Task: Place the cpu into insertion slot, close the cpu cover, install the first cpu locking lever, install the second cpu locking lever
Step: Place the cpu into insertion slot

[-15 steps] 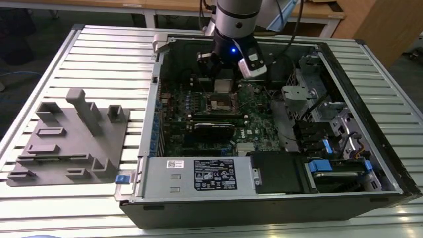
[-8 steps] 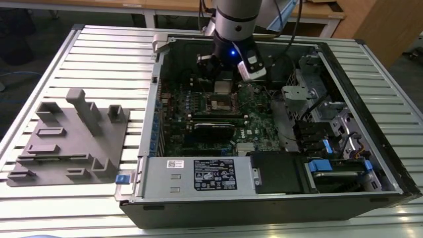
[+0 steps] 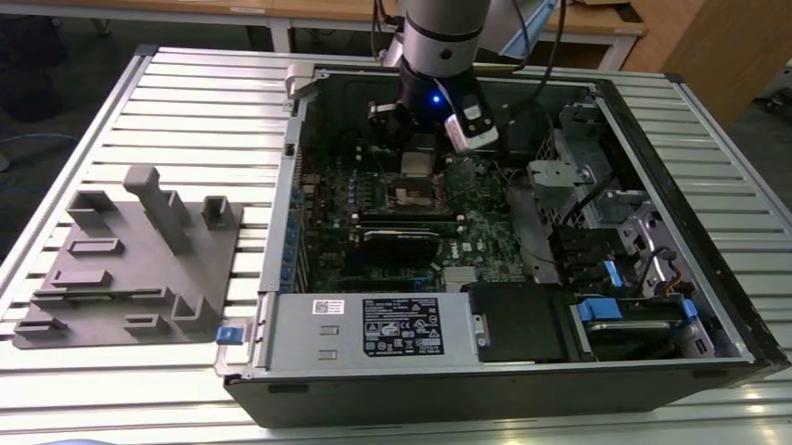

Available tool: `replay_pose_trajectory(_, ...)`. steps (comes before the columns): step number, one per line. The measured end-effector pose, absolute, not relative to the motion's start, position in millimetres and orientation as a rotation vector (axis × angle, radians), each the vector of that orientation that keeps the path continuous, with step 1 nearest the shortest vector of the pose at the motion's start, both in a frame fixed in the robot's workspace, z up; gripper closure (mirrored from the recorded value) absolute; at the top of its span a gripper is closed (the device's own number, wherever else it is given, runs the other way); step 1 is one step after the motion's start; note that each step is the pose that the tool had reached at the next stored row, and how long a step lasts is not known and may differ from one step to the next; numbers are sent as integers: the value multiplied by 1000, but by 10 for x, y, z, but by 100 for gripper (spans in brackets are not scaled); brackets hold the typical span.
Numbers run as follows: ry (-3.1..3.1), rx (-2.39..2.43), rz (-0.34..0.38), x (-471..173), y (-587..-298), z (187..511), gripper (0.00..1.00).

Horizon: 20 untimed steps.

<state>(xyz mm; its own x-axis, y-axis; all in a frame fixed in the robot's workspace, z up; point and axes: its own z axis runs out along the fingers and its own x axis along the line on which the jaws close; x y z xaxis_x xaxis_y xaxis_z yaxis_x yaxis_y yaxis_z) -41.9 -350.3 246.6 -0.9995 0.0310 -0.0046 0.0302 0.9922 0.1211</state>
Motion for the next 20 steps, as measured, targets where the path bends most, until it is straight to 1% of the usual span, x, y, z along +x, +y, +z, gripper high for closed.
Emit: replay_pose_trajectory(20,3050,597,184,-419,-3503,2434,46)
